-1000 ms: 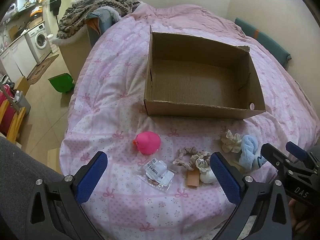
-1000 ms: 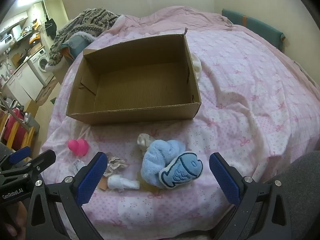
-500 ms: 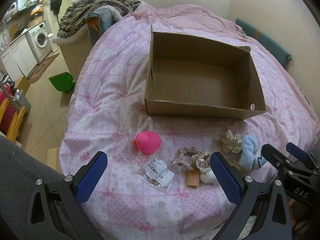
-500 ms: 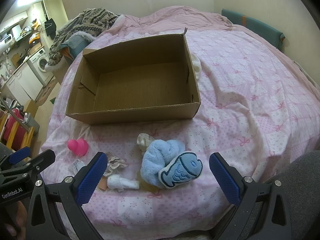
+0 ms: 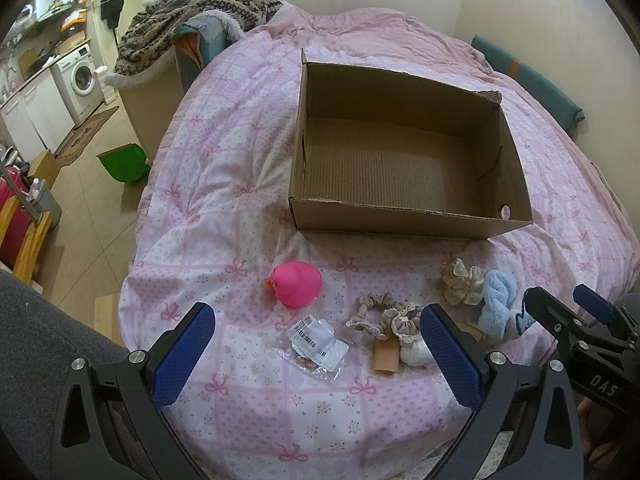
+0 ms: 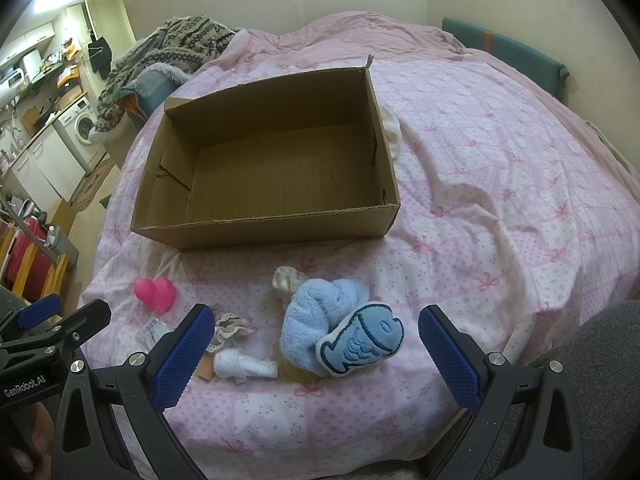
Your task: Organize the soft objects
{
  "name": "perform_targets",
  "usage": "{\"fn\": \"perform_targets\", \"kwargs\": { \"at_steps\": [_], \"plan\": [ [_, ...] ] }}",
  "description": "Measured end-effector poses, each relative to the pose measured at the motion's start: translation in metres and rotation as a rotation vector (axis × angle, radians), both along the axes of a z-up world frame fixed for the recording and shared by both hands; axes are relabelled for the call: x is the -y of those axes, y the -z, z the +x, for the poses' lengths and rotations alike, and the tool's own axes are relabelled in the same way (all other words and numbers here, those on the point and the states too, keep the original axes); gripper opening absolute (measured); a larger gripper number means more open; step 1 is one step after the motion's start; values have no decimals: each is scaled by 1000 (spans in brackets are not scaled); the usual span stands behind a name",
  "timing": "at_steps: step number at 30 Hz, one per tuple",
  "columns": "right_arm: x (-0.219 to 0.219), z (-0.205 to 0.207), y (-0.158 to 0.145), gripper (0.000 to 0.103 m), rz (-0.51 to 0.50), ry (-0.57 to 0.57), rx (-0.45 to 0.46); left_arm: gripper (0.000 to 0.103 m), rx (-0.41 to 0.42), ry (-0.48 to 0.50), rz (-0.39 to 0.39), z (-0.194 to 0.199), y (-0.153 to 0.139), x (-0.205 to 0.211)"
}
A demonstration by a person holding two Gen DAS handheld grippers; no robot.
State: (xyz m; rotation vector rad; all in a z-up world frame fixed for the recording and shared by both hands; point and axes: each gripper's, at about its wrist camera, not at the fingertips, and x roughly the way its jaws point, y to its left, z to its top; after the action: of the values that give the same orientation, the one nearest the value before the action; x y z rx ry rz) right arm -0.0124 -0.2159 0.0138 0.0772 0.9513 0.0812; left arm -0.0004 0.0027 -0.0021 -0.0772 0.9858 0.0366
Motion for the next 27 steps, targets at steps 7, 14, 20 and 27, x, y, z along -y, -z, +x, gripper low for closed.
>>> {"fn": "perform_targets", "kwargs": {
  "at_steps": [7, 14, 20, 27],
  "plan": [
    [-3, 0, -1, 103, 0, 0, 0, 102, -1, -1, 0, 0, 0, 0],
    [1, 0, -1, 103, -2, 5, -3, 102, -1, 2, 3, 0, 1, -1],
    [1, 0, 0, 103, -3, 4, -4, 102, -4, 1, 0, -2, 4, -2],
    [-2, 1, 2, 103, -10, 5, -8, 102, -7, -1, 1, -2, 5, 1]
  ]
}}
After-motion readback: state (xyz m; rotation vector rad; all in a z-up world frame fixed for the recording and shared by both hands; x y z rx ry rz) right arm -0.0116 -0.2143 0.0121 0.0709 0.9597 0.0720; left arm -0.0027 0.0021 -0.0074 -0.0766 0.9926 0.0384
